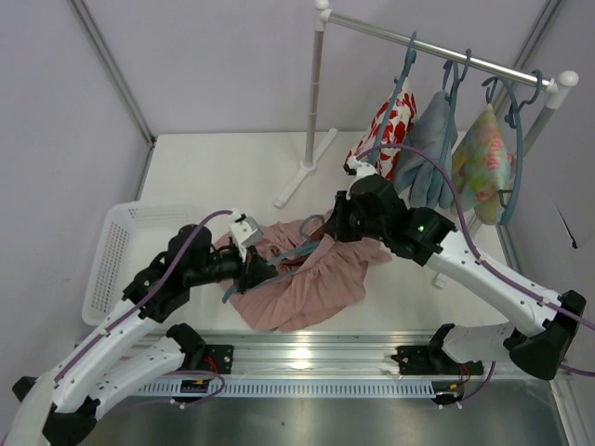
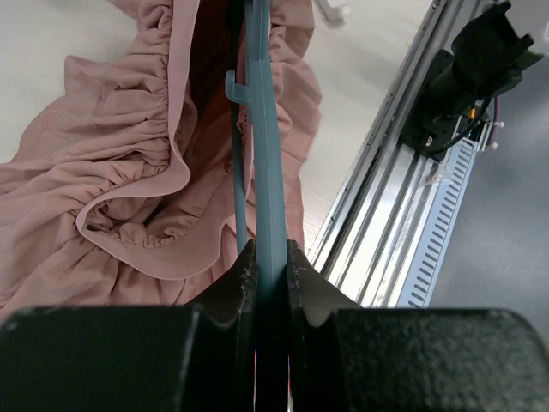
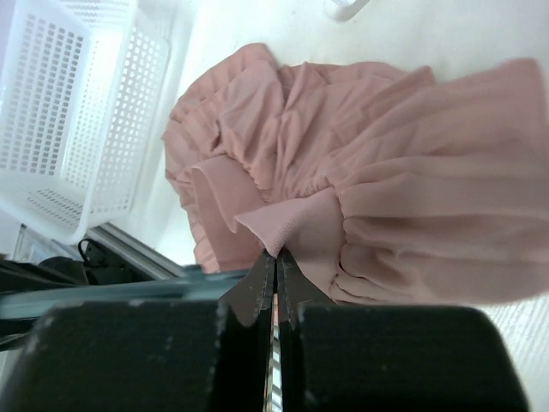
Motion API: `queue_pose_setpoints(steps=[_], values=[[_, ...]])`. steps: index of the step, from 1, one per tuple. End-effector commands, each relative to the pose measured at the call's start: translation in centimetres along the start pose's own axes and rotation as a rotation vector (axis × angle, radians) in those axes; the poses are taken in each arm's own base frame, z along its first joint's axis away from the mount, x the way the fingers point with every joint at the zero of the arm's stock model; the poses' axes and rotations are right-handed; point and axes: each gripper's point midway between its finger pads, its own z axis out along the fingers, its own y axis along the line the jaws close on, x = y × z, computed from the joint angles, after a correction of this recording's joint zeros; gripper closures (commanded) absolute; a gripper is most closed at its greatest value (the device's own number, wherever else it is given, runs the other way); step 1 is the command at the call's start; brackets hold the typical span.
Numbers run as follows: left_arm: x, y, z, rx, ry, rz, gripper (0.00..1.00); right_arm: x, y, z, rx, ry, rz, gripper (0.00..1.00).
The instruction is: Place the skirt on the hanger
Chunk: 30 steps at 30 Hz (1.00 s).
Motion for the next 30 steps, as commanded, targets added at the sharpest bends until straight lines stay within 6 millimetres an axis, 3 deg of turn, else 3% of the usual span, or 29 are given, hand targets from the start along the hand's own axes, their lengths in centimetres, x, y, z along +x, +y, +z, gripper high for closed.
queue_pose_setpoints(steps=[1, 3, 4, 9, 13, 17, 18, 21, 22, 23, 25, 28, 30], values=[[-1.2, 0.0, 1.3, 0.014, -0.083, 0.08, 1.0, -0.8, 1.7, -0.5, -0.075, -0.039, 0.036, 1.0], [-1.1, 0.3, 1.9, 0.015, -0.109, 0.095, 1.0, -0.3, 1.7, -0.6, -0.08, -0.032, 0.034, 1.0], [-0.2, 0.6, 2.4, 0.014, -0.096, 0.091, 1.0, 0.0, 1.6, -0.6, -0.08, -0.029, 0.035, 1.0], [-0.7, 0.7, 3.0, 0.017, -0.166, 0.127, 1.0, 1.6, 0.7, -0.9, -0.075, -0.002, 0.033, 1.0], [0.3, 1.3, 3.7, 0.005, -0.143, 0.133, 1.0, 2.4, 0.1, -1.0, -0.06, 0.021, 0.02, 1.0], [1.2, 0.5, 4.6, 0.037, -0.131, 0.158, 1.0, 3.4, -1.0, -1.0, -0.01, 0.057, -0.007, 0.99], [1.0, 0.3, 4.7, 0.045, -0.142, 0.166, 1.0, 3.3, -1.5, -1.1, 0.014, 0.055, -0.014, 0.95], [0.9, 0.5, 5.1, 0.032, -0.151, 0.166, 1.0, 3.9, -2.6, -1.6, 0.056, 0.081, -0.038, 0.7], [1.0, 0.6, 5.2, 0.027, -0.144, 0.163, 1.0, 4.3, -3.0, -1.9, 0.067, 0.088, -0.046, 0.5], [1.3, 0.8, 5.5, 0.021, -0.13, 0.156, 1.0, 4.5, -3.3, -2.1, 0.073, 0.089, -0.052, 0.45], [1.5, 0.9, 5.8, 0.02, -0.122, 0.141, 1.0, 4.9, -4.0, -2.0, 0.084, 0.083, -0.07, 0.38], [1.4, 0.8, 6.3, 0.026, -0.124, 0.117, 1.0, 5.0, -3.1, -2.6, 0.01, 0.041, -0.088, 0.33], [1.2, 0.8, 6.6, 0.029, -0.133, 0.104, 1.0, 6.1, -2.5, -3.2, -0.055, 0.031, -0.109, 0.32]])
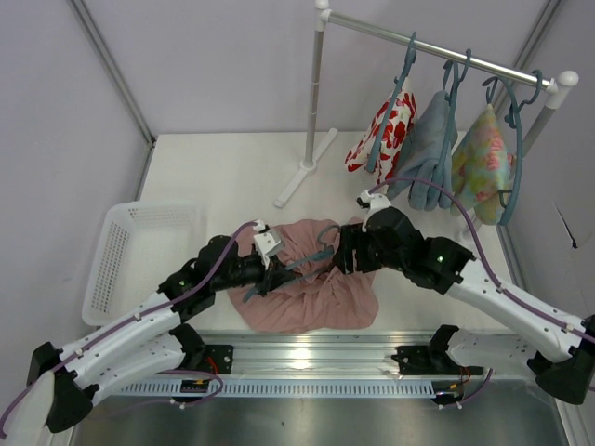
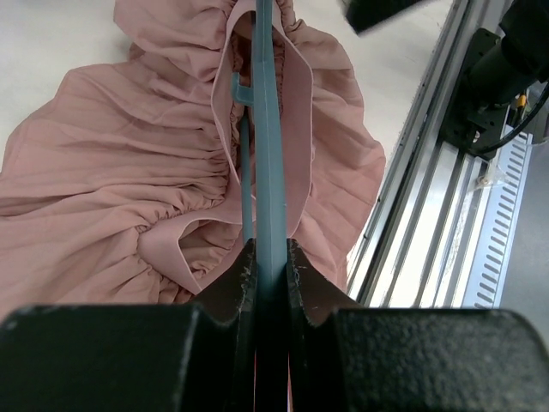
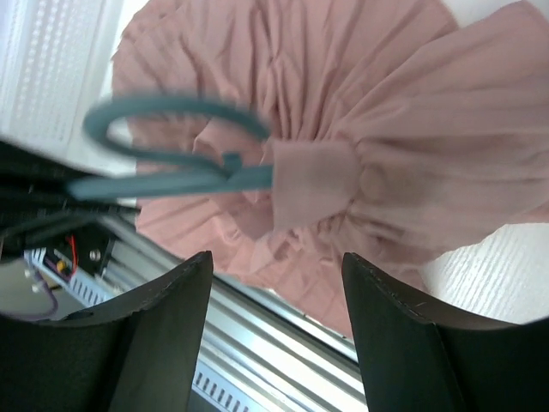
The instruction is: Place the skirt on the hanger
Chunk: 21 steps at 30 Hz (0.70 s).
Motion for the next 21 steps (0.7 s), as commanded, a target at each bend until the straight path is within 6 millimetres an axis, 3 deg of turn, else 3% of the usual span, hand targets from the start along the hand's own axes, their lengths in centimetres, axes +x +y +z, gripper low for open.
queue_pose_setpoints(steps=[1, 5, 9, 14, 21], values=[[-2.5, -0.4, 0.7, 0.016, -0.105, 0.022, 1.0, -0.5, 2.1, -1.4, -0.133, -0.093, -0.059, 0.32], [-2.5, -0.7, 1.1, 0.028, -0.114, 0.022, 1.0, -0.2, 3.0, -2.1, -0.185, -0.184, -0.147, 0.29], [-2.2, -1.0, 1.5, 0.032, -0.106, 0.02, 1.0, -2.4, 2.8, -2.4, -0.144, -0.294, -0.162, 0.27], [-2.1, -1.5, 1.7, 0.039, -0.106, 0.017, 1.0, -4.2, 2.2, -1.7, -0.046, -0.376, -0.169, 0.27], [-2.1, -1.7, 1.7, 0.041, -0.104, 0.016, 1.0, -4.2, 1.8, 0.5, 0.024, -0.365, -0.22, 0.27]])
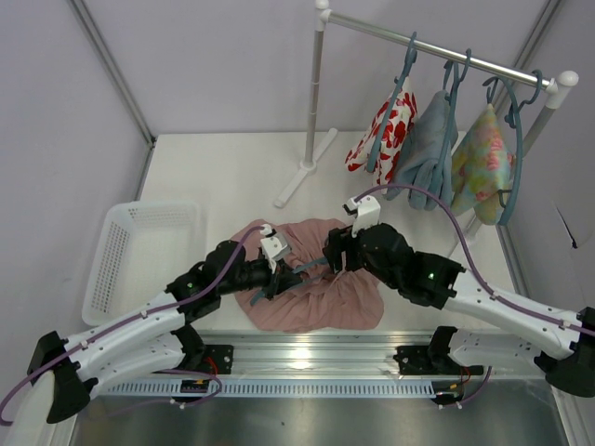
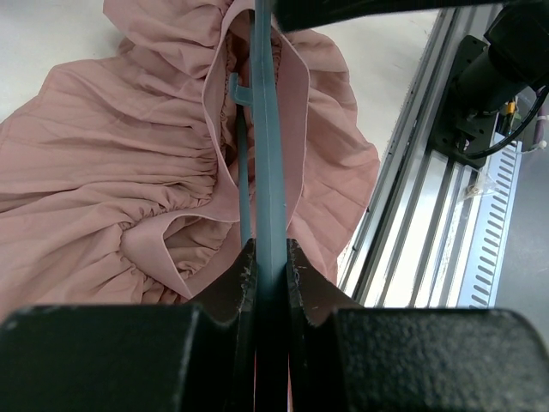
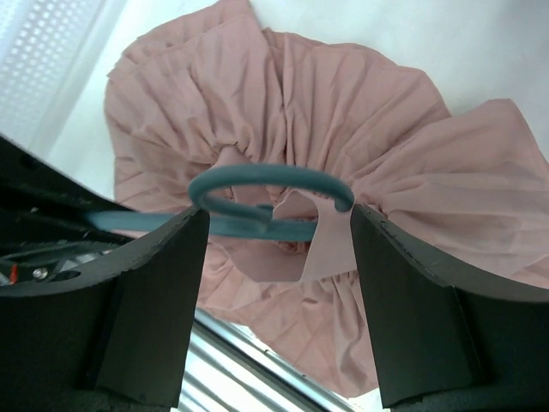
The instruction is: Place the skirt on the hanger
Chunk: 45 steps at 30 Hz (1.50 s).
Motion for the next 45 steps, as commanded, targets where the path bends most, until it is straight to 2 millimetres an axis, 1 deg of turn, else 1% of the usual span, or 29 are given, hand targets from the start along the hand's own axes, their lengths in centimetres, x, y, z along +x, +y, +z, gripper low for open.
queue_pose_setpoints(steps=[1, 3, 7, 8, 9, 10, 14, 18, 20, 21, 23, 26, 29, 32, 34, 35, 38, 40, 43, 45], values=[[-2.4, -0.6, 0.3, 0.022, -0.084, 0.024, 1.0, -1.8, -0.1, 0.9, 0.039, -0.068, -0.022, 0.28], [-2.3, -0.7, 0.4, 0.028, -0.078, 0.02, 1.0, -2.0, 0.2, 1.3, 0.036, -0.082, -0.021, 0.3], [-2.0, -1.1, 0.5, 0.047, -0.067, 0.015, 1.0, -2.9, -0.2, 1.5, 0.067, -0.139, 0.006, 0.34], [-1.8, -1.1, 0.6, 0.047, -0.064, 0.011, 1.0, -2.9, -0.2, 1.7, 0.067, -0.143, 0.005, 0.35], [-1.9, -1.1, 0.6, 0.046, -0.064, 0.012, 1.0, -3.3, 0.1, 1.7, 0.055, -0.162, 0.015, 0.36], [-1.8, -1.1, 0.7, 0.044, -0.058, 0.01, 1.0, -3.3, 0.2, 1.8, 0.046, -0.166, 0.018, 0.36], [-2.2, -1.0, 0.8, 0.042, -0.061, 0.011, 1.0, -2.6, 1.2, 2.4, 0.0, -0.153, 0.028, 0.39], [-2.3, -1.2, 1.1, 0.056, -0.051, 0.007, 1.0, -1.9, 1.4, 2.9, -0.007, -0.139, 0.035, 0.47], [-2.1, -1.1, 1.3, 0.056, -0.035, -0.002, 1.0, -1.8, 1.3, 2.9, -0.005, -0.147, 0.037, 0.52], [-2.1, -1.2, 1.4, 0.06, -0.032, -0.003, 1.0, -1.9, 1.3, 3.0, -0.008, -0.153, 0.04, 0.57], [-2.2, -1.3, 1.5, 0.063, -0.03, -0.01, 1.0, -1.6, 1.3, 3.0, -0.01, -0.156, 0.038, 0.61], [-2.7, -1.2, 1.5, 0.058, -0.04, -0.013, 1.0, -1.4, 1.3, 3.1, -0.012, -0.147, 0.041, 0.6], [-3.1, -1.1, 1.5, 0.044, -0.049, -0.022, 1.0, -1.0, 1.4, 2.9, -0.017, -0.127, 0.058, 0.5], [-3.0, -1.2, 1.6, 0.05, -0.043, -0.034, 1.0, -0.9, 1.4, 2.5, -0.021, -0.129, 0.1, 0.45], [-2.8, -1.1, 1.8, 0.049, -0.026, -0.04, 1.0, -0.9, 1.4, 2.3, -0.021, -0.125, 0.129, 0.45], [-2.9, -1.1, 1.9, 0.05, -0.024, -0.04, 1.0, -0.4, 1.3, 2.1, -0.013, -0.104, 0.155, 0.45], [-2.7, -1.1, 1.9, 0.048, -0.018, -0.042, 1.0, -0.1, 0.2, 1.7, 0.036, -0.102, 0.199, 0.44], [-2.8, -1.2, 1.9, 0.058, -0.027, -0.037, 1.0, 0.5, -0.6, 1.5, 0.059, -0.114, 0.203, 0.44], [-3.1, -1.5, 1.9, 0.072, -0.036, -0.034, 1.0, 0.6, -0.9, 1.6, 0.061, -0.131, 0.189, 0.46], [-3.3, -1.5, 1.8, 0.074, -0.043, -0.031, 1.0, 0.5, -0.7, 1.9, 0.057, -0.138, 0.172, 0.47]])
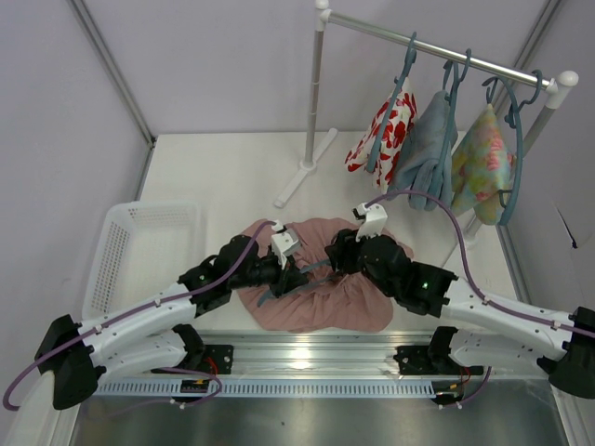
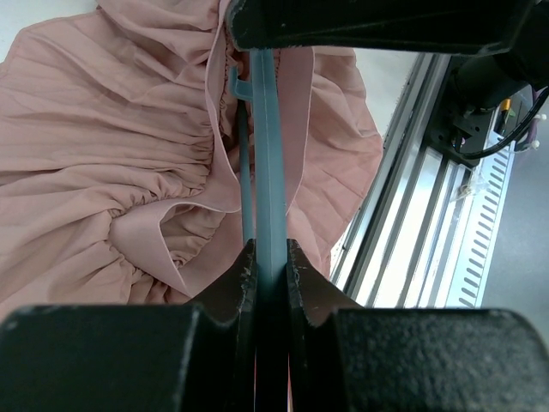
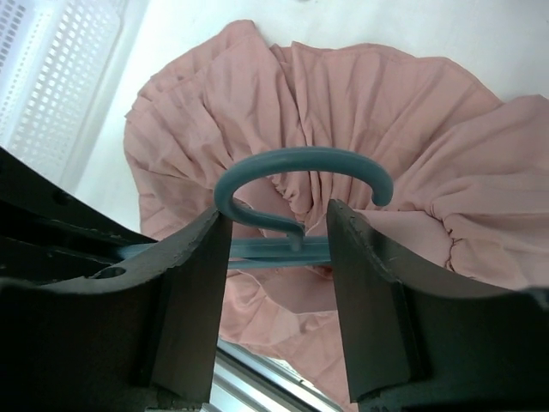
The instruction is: Place the skirt on the hanger
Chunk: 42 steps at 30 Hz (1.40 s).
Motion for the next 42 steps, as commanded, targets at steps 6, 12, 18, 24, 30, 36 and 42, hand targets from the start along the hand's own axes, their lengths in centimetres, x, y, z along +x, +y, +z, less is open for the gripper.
queue_pose_setpoints(steps=[6, 12, 18, 24, 30, 36, 42], values=[[-3.9, -1.8, -0.3, 0.074, -0.112, 0.04, 1.0, -0.1, -0.2, 1.5, 0.04, -0.033, -0.051, 0.61], [-3.4, -1.6, 0.2, 0.068, -0.082, 0.024, 1.0, -1.6, -0.5, 1.4, 0.063, -0.091, -0.063, 1.0], [-3.9, 0.3, -0.5, -0.064, -0.055, -0.012, 0.95, -1.4, -2.9, 1.1, 0.177, -0.098, -0.093, 1.0], [-8.5, 3.7, -6.0, -0.313, -0.285, -0.112, 0.28, -1.2, -5.0, 0.0, 0.244, -0.121, -0.085, 1.0], [-8.8, 8.3, -9.9, -0.521, -0.312, -0.305, 0.19, -0.2, -6.3, -0.6, 0.261, -0.122, -0.035, 1.0], [-4.9, 9.1, -9.3, -0.554, -0.205, -0.374, 0.19, -0.5, -8.1, -1.3, 0.344, -0.141, 0.008, 1.0], [0.0, 10.0, -9.5, -0.625, -0.175, -0.466, 0.23, -1.7, -9.6, -1.6, 0.407, -0.159, 0.096, 1.0]])
